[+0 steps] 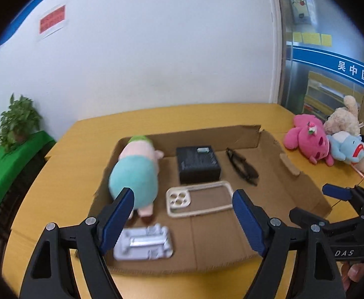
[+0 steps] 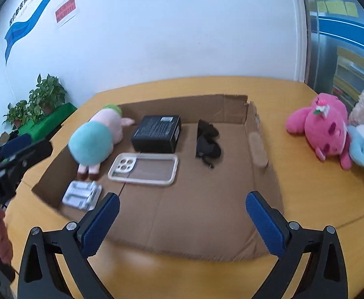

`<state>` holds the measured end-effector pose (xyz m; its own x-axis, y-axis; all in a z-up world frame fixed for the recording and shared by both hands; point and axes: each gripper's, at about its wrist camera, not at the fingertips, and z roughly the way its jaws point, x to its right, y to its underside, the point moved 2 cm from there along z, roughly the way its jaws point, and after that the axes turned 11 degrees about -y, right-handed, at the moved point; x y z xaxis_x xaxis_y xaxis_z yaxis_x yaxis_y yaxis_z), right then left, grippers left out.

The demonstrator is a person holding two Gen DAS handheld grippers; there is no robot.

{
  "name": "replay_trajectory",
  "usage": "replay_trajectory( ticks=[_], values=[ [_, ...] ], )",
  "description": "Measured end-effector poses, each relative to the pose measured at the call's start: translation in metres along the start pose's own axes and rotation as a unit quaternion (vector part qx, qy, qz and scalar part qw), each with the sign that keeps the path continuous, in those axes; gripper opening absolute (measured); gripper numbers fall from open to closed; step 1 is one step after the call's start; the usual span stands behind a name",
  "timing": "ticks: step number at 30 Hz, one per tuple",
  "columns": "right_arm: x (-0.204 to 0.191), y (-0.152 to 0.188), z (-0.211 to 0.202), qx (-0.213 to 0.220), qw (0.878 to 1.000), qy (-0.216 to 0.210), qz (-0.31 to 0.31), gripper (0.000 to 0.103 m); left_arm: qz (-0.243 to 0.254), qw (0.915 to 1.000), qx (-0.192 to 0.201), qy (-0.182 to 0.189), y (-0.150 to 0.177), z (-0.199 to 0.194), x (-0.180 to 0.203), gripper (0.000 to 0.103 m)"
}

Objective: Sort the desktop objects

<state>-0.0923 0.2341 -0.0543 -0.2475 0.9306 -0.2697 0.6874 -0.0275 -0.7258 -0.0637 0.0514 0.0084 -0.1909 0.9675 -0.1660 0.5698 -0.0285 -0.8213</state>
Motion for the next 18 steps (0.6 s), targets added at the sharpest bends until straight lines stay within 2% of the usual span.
replay_trajectory(
  ticks=[8, 13, 18],
  values=[
    [-0.030, 0.025, -0.008, -0.005, 1.000, 0.004, -0.016, 0.103, -0.022, 0.9982, -0.003, -0.056, 0.025, -0.025, -0.020, 0.081],
    [-0.037, 0.032, -0.018, -0.004, 1.000, 0.011, -0.026, 0.103, -0.039, 0.9972, -0.002, -0.063, 0.031, -0.032, -0.023, 0.081],
    [-0.035, 0.033, -0.021, -0.002, 1.000, 0.012, -0.024, 0.103, -0.014, 0.9962, 0.012, -0.085, 0.037, -0.038, -0.012, 0.081]
  ],
)
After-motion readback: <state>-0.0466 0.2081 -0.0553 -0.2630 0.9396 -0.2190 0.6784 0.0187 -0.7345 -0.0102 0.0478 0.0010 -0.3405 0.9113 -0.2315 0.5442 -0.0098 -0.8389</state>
